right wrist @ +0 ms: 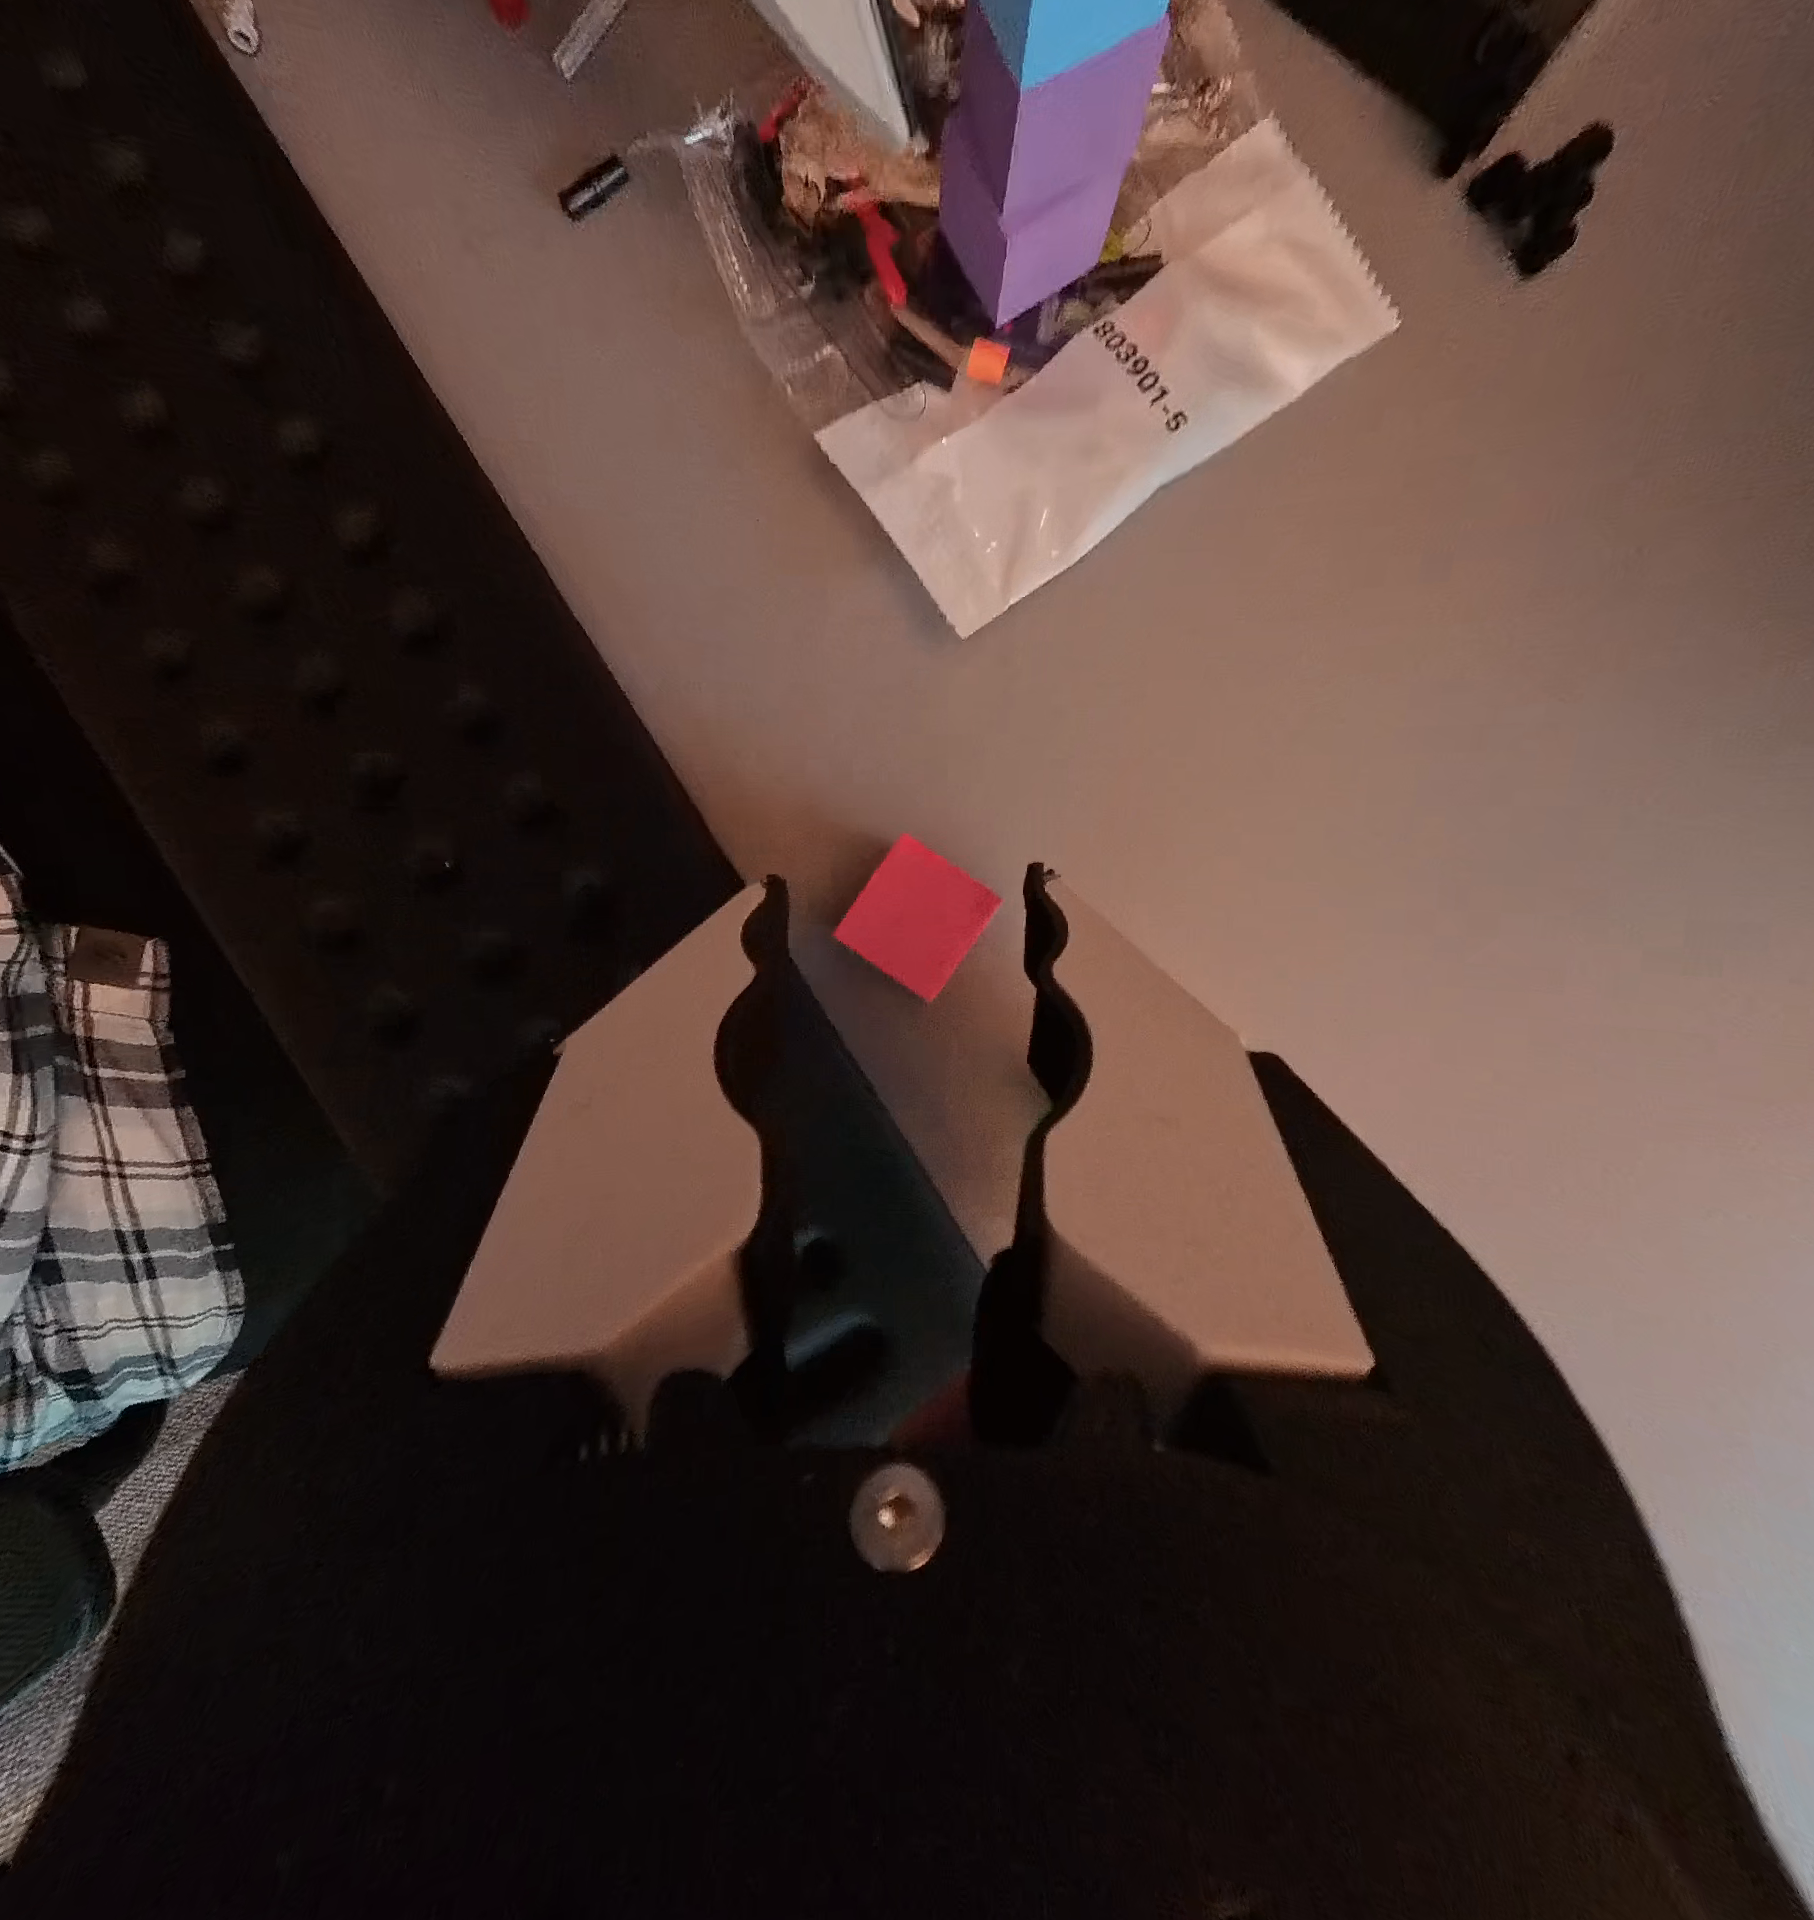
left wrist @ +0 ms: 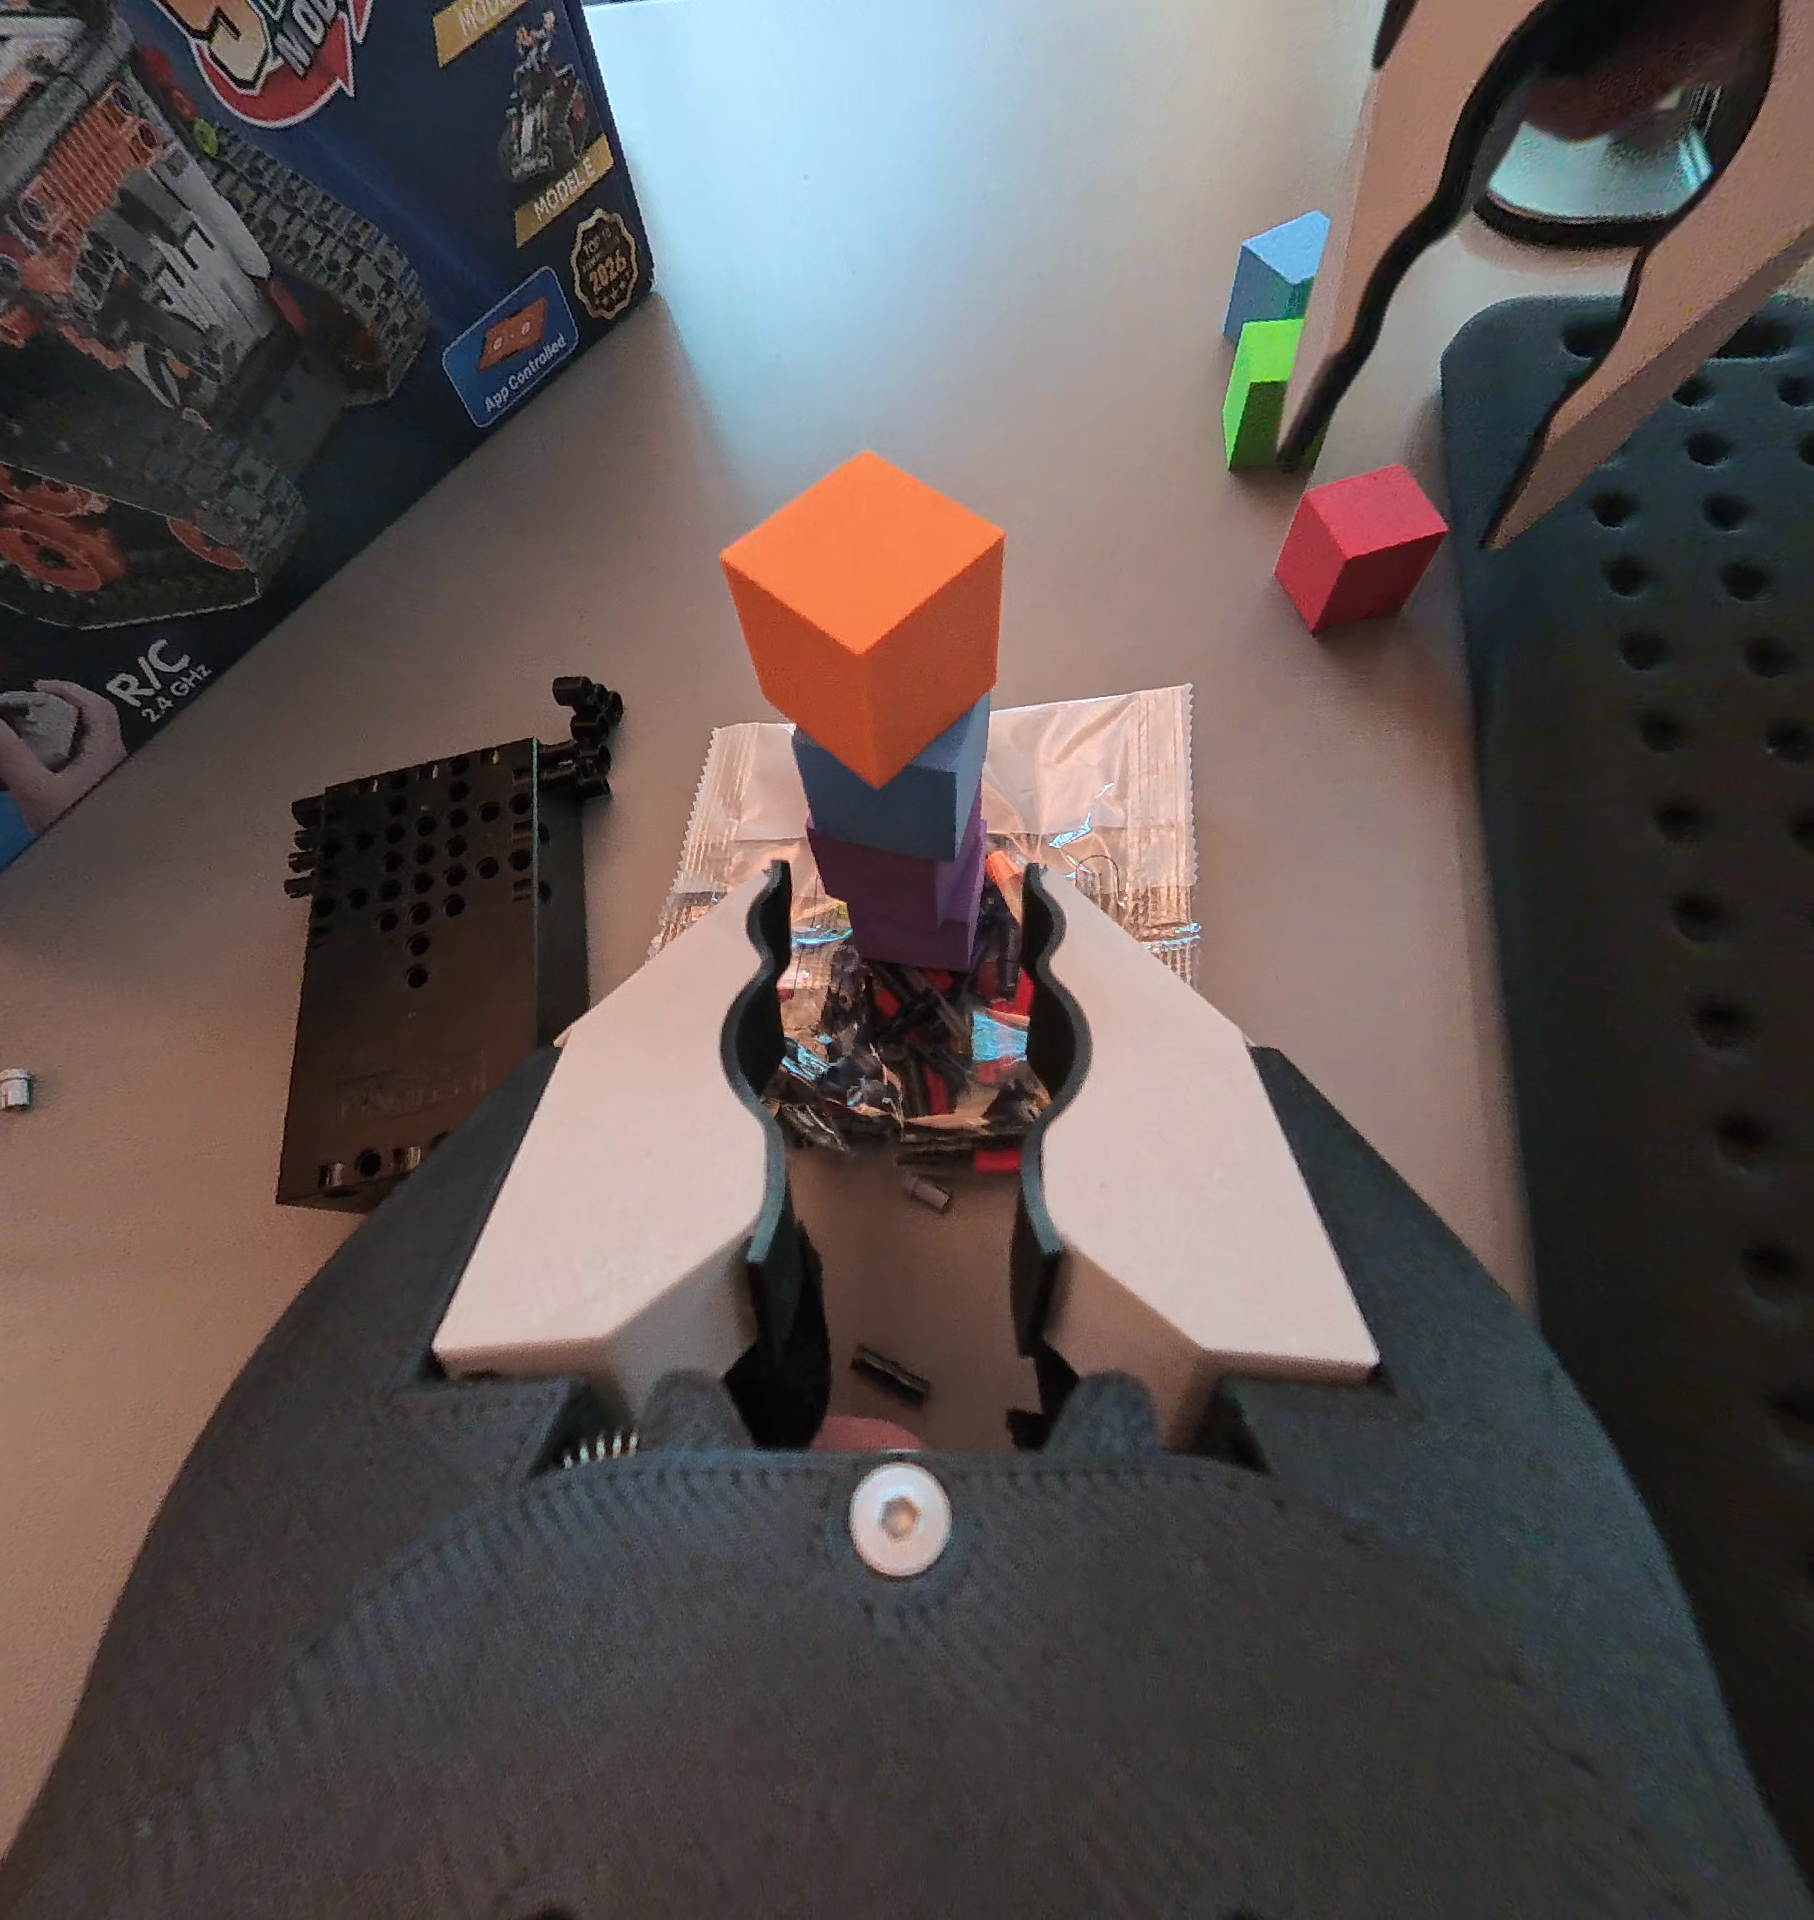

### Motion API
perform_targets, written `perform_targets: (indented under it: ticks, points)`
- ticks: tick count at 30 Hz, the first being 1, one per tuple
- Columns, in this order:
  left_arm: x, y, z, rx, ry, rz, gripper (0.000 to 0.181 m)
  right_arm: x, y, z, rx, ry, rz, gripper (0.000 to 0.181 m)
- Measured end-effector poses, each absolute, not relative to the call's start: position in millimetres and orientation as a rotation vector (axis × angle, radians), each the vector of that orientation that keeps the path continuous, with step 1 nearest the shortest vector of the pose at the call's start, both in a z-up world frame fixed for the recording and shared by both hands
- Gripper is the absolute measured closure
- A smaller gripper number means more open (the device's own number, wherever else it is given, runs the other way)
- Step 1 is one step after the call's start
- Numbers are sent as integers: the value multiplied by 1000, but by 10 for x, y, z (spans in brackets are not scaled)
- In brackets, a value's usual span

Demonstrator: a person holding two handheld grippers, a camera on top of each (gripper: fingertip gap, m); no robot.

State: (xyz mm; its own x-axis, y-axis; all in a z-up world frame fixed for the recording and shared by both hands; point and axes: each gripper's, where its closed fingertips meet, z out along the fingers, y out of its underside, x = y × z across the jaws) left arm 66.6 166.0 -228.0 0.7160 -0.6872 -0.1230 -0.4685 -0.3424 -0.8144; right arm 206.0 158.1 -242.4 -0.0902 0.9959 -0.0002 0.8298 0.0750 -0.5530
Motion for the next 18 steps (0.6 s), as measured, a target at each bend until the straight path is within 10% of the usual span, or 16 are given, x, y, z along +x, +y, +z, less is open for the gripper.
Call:
perform_targets:
  ticks: [18]
  points:
    - [656,1663,-2173,-1968,856,-318,139,1241,1640,-1345,-1500,-1955,695,151]
